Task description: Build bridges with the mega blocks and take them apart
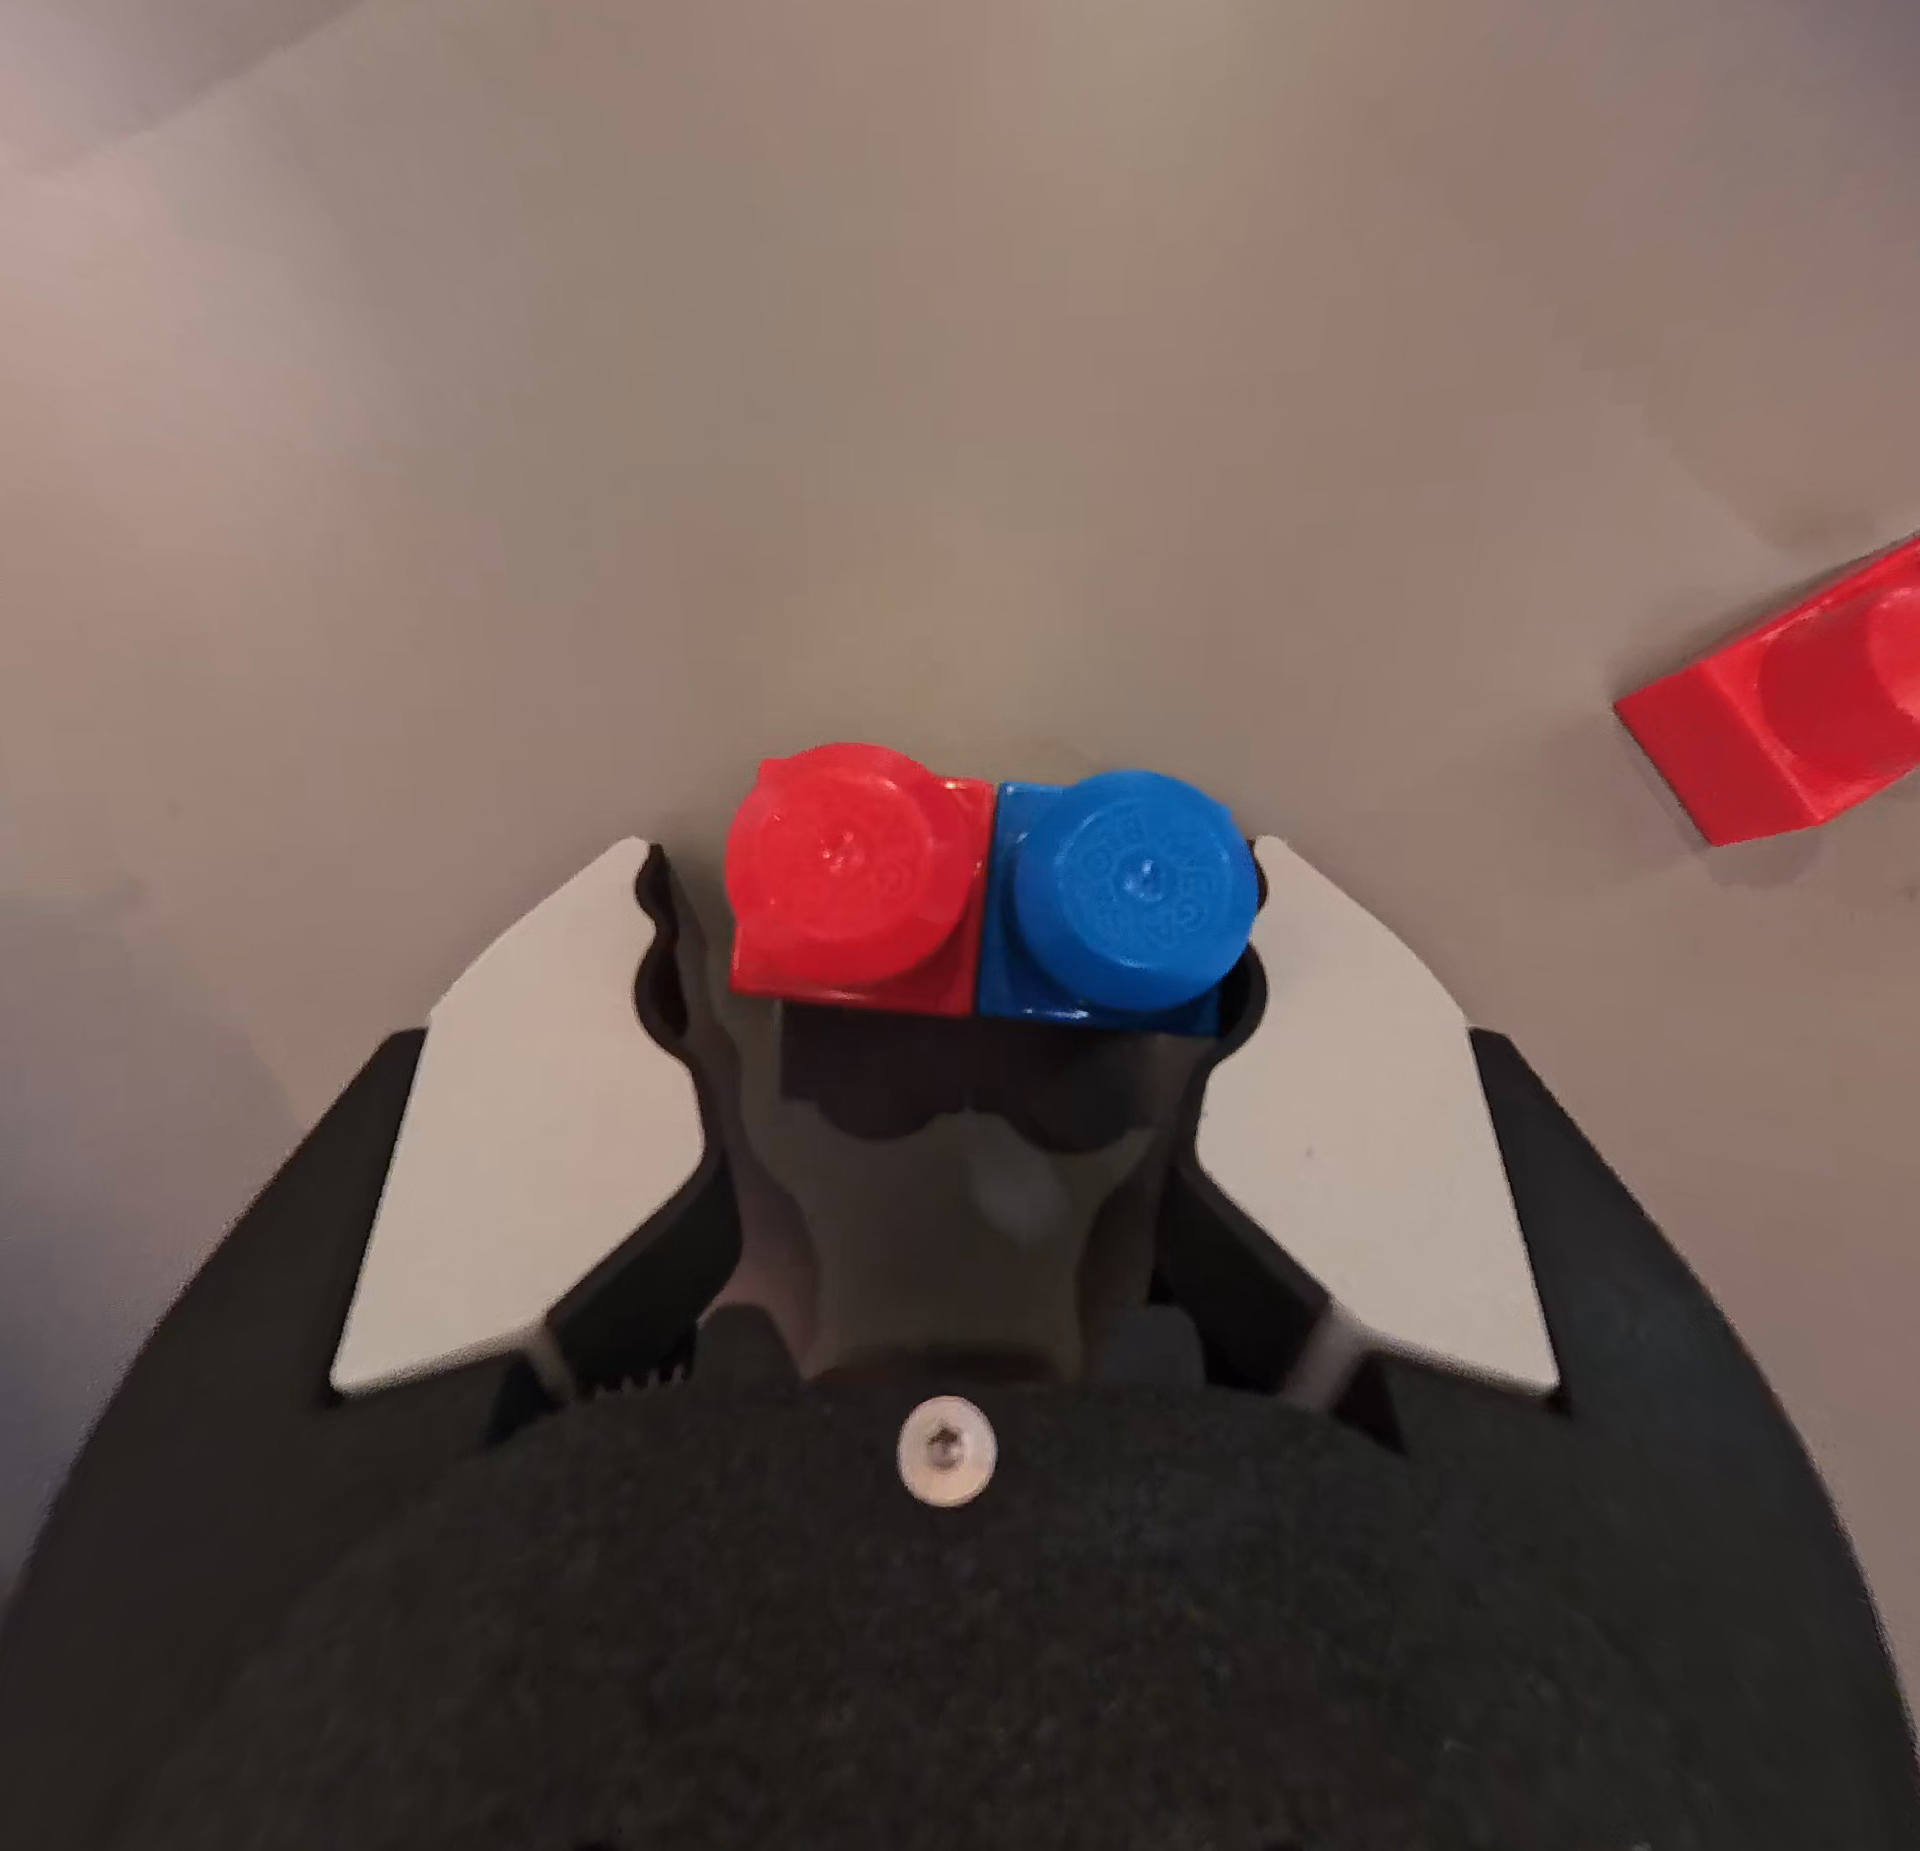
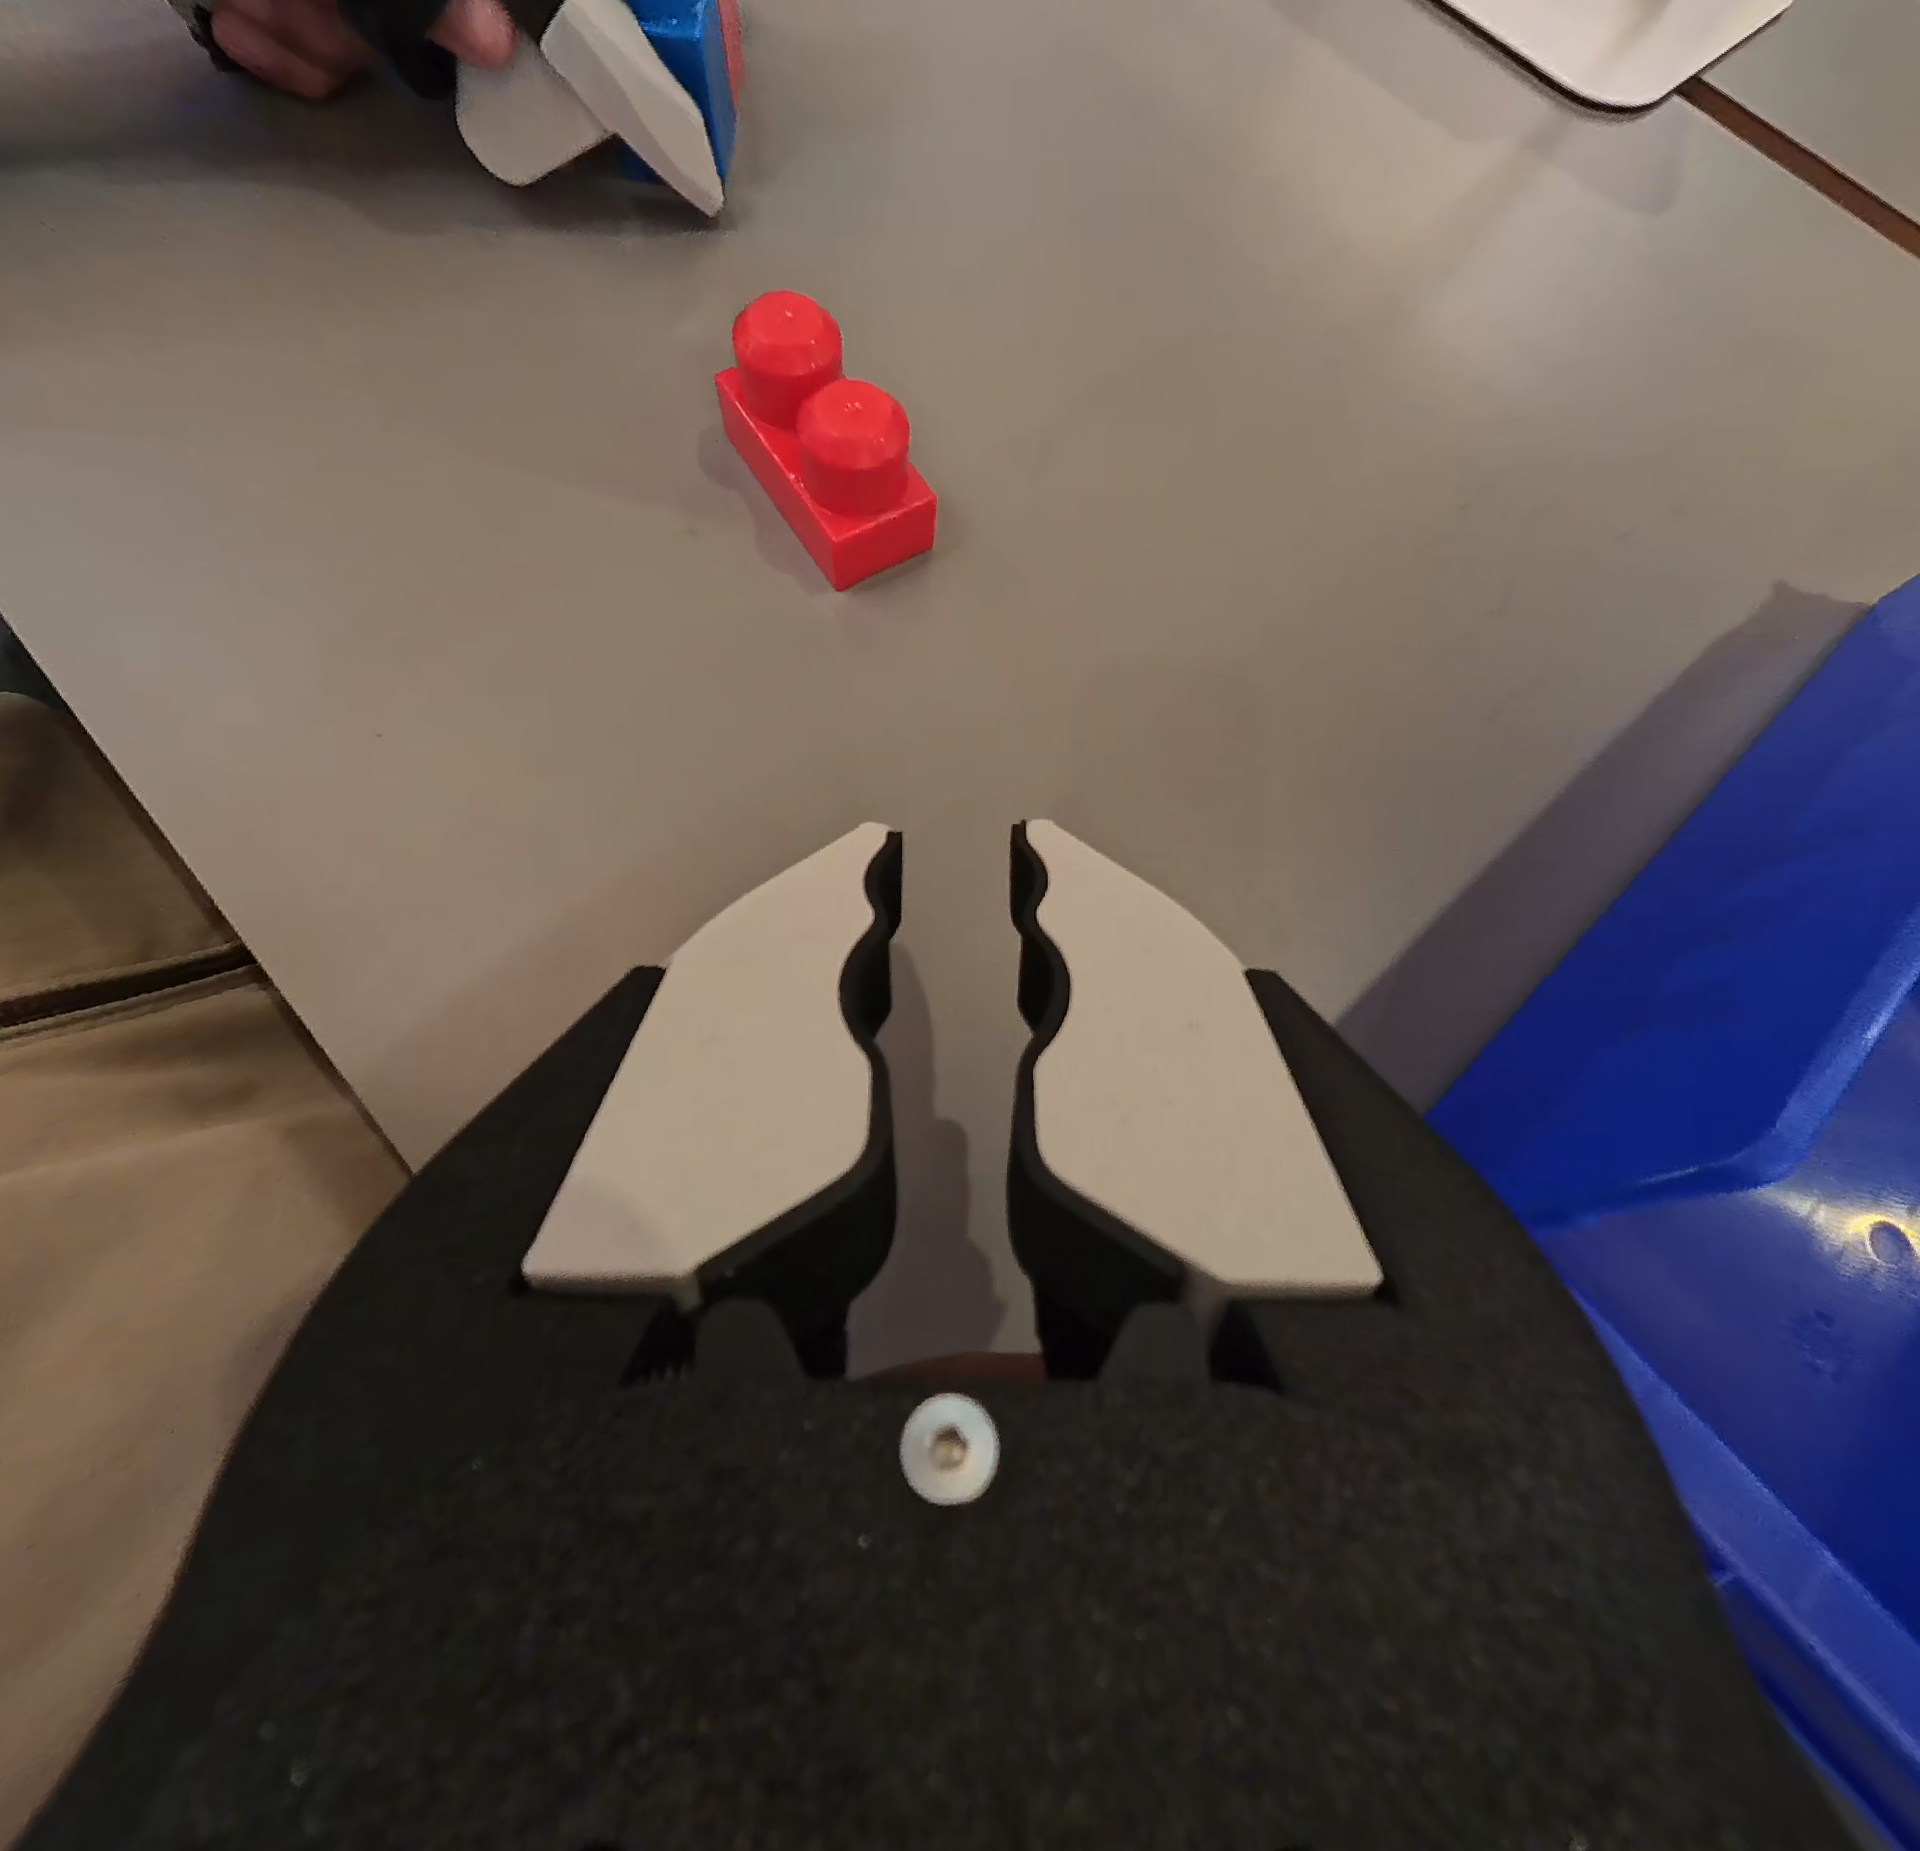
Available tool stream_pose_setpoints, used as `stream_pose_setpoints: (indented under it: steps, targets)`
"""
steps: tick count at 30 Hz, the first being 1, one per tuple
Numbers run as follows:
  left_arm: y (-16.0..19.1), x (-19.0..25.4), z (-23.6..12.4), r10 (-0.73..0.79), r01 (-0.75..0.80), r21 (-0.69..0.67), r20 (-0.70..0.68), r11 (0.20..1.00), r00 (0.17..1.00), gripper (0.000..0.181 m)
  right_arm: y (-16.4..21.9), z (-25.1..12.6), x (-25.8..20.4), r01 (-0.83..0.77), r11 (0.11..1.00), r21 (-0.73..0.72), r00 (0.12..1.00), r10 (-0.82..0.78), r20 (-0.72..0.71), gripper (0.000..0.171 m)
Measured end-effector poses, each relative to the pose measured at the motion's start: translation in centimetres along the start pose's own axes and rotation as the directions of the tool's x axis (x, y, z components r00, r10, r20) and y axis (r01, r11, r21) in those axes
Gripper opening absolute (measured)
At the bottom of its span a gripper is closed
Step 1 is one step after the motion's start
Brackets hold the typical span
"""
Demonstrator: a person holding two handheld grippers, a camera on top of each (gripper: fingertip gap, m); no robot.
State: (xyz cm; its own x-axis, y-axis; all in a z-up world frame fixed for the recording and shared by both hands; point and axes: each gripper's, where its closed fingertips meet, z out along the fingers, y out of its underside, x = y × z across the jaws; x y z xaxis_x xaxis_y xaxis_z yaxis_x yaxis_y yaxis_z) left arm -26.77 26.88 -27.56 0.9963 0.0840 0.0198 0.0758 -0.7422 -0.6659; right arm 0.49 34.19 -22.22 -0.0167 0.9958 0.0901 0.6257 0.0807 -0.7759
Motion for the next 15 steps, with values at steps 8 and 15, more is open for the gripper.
stream_pose_setpoints:
  steps: [8, 15]
  targets:
    - [-0.56, -0.04, 0.74, 0.013, -0.013, -0.01, 0.016, 1.0, 1.0, 0.105, 0.07, -0.04, -0.08, 0.001, 1.0, -0.001, 1.0, -0.001, 0.002, 0.02]
    - [-0.19, 0.1, 0.16, 0.011, -0.011, 0.003, 0.011, 1.0, 1.0, 0.105, 0.19, 0.09, -0.04, -0.002, 1.0, -0.005, 1.0, 0.002, 0.004, 0.02]
